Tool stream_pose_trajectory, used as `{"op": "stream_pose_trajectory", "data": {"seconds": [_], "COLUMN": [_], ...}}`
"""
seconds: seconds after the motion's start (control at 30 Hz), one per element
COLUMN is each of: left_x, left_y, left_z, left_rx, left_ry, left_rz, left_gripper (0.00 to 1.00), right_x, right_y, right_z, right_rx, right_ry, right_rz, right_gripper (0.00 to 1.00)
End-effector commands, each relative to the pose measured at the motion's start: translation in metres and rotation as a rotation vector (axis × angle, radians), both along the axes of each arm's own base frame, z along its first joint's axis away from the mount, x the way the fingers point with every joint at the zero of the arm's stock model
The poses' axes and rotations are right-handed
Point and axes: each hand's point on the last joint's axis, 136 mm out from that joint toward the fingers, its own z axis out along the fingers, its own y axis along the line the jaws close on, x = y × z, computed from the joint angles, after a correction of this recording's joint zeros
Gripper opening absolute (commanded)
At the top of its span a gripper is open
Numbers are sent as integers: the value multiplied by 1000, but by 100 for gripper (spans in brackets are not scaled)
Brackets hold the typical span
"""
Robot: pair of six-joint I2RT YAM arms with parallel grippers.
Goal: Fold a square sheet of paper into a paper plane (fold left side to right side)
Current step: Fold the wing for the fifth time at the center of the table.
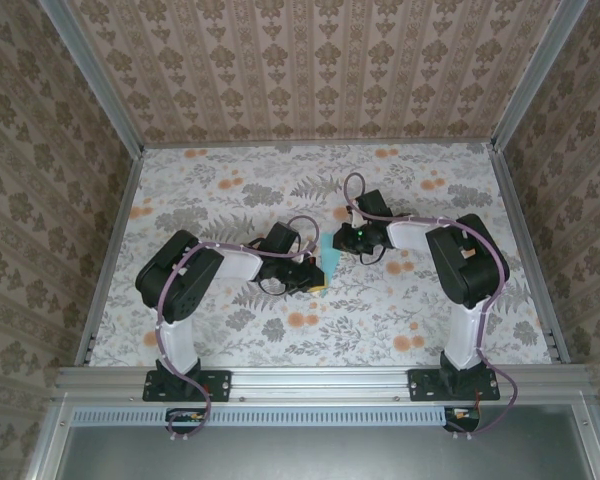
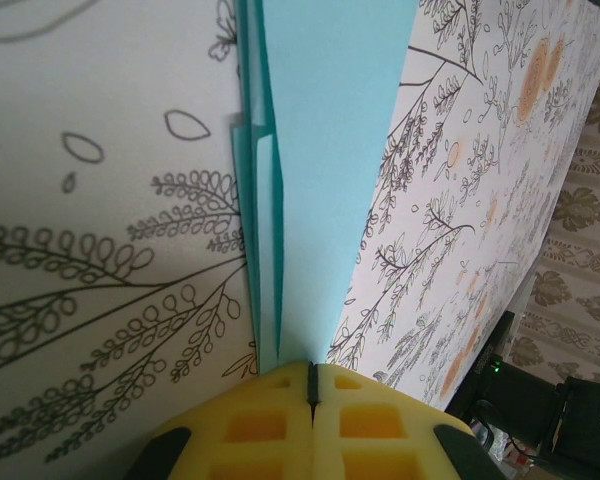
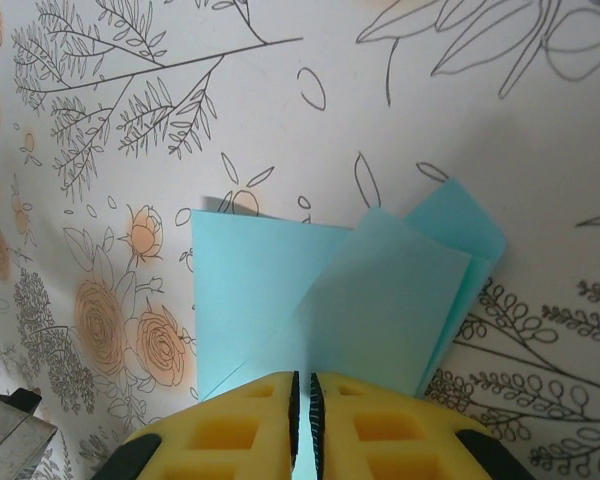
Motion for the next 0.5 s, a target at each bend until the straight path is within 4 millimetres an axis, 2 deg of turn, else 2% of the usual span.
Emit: {"op": "stream_pose_trajectory", "data": {"seconds": [0.0,0.47], "left_x": [-36,-37], "left_y": [38,38], "left_z": [-55,-54], "left_rx": [224,223], "left_ry": [166,161], "left_rz": [12,9], "left_gripper": [0,0], "right_x": [19,40], "right_y": [-18,-30], "right_z": [-7,-3], "right_rx": [-53,-40], "right_ry": [-20,-22], "right_rz": [-44,-72], "right_gripper": [16,16]}}
